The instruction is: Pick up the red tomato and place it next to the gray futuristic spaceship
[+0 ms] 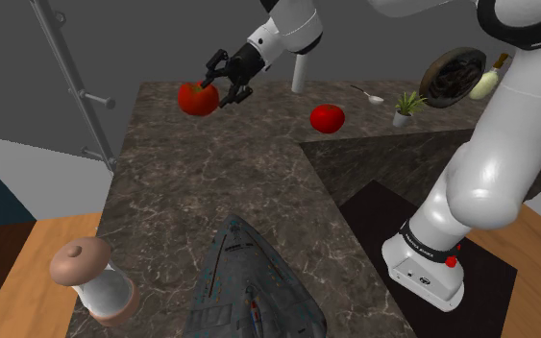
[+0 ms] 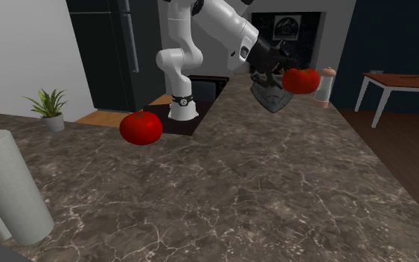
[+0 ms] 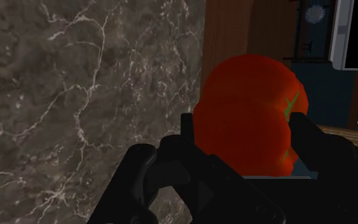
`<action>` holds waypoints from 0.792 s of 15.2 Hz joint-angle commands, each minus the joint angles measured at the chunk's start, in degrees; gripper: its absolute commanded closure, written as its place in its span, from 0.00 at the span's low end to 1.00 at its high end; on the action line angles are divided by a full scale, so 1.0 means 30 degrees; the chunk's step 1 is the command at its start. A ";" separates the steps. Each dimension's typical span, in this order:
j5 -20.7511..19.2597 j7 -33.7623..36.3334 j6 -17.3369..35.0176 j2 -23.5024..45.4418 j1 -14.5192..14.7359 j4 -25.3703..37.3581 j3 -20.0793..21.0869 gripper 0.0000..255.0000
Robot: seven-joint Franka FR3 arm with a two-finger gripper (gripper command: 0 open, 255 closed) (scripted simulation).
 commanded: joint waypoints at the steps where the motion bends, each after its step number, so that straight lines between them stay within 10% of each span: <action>1: 0.0312 0.0234 0.0930 -0.0240 0.0542 -0.0466 0.0448 1.00; 12: 0.1664 0.2261 0.5719 -0.0354 0.3591 -0.1002 0.3073 1.00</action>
